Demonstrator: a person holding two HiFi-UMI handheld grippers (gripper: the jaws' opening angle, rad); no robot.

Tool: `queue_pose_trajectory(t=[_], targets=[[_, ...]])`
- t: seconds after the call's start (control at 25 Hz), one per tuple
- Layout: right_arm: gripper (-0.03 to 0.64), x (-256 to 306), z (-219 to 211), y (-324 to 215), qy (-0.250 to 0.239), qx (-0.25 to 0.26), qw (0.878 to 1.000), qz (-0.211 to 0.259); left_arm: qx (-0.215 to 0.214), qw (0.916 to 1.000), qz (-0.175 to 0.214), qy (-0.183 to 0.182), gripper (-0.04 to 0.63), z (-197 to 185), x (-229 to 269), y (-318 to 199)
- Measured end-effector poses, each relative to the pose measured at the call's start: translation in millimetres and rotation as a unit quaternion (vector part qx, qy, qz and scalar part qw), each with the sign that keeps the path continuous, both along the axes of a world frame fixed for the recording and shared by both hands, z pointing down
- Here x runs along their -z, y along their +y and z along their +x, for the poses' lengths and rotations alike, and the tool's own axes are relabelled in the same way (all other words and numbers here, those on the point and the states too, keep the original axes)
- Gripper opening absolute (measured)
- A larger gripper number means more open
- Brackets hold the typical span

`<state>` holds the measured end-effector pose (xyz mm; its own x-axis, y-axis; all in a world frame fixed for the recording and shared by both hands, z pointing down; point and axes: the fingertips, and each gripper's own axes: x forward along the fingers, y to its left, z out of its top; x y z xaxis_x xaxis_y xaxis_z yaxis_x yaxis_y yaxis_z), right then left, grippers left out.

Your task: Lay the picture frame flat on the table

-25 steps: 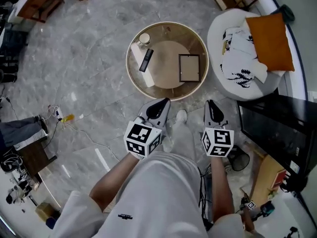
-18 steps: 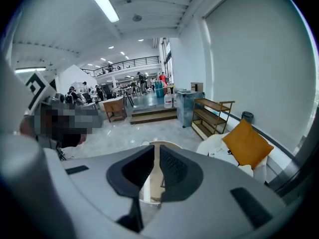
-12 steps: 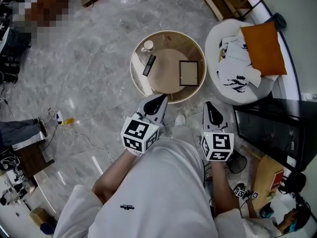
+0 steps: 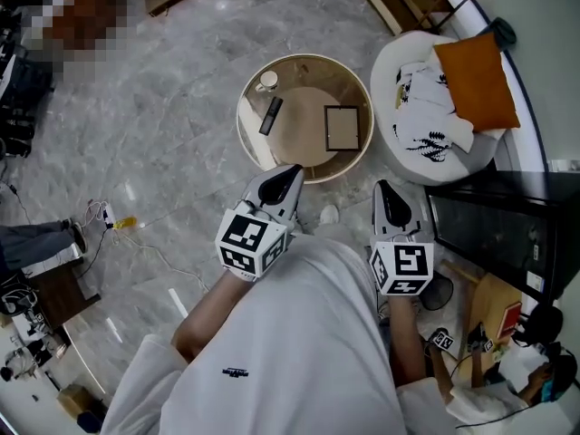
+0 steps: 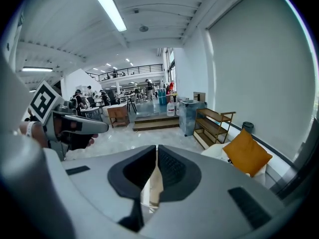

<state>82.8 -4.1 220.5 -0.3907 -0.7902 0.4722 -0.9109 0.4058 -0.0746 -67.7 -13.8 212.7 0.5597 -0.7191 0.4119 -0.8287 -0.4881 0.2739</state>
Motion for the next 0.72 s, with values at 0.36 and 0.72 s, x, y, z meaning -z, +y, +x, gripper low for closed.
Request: queue_pose_trajectory(t=[0.36, 0.72], targets=[[0.014, 3.0, -1.9, 4.1, -0.006, -0.001, 1.0, 0.013, -0.004, 0.9999, 0.013, -0.004, 0.005, 2.0, 9.2, 2.9], [0.014, 5.9, -5.9, 0.5, -0.007, 0.0, 1.0, 0.018, -0.009, 0.9999, 0.01, -0.006, 0.005, 2.6, 7.7, 4.7]])
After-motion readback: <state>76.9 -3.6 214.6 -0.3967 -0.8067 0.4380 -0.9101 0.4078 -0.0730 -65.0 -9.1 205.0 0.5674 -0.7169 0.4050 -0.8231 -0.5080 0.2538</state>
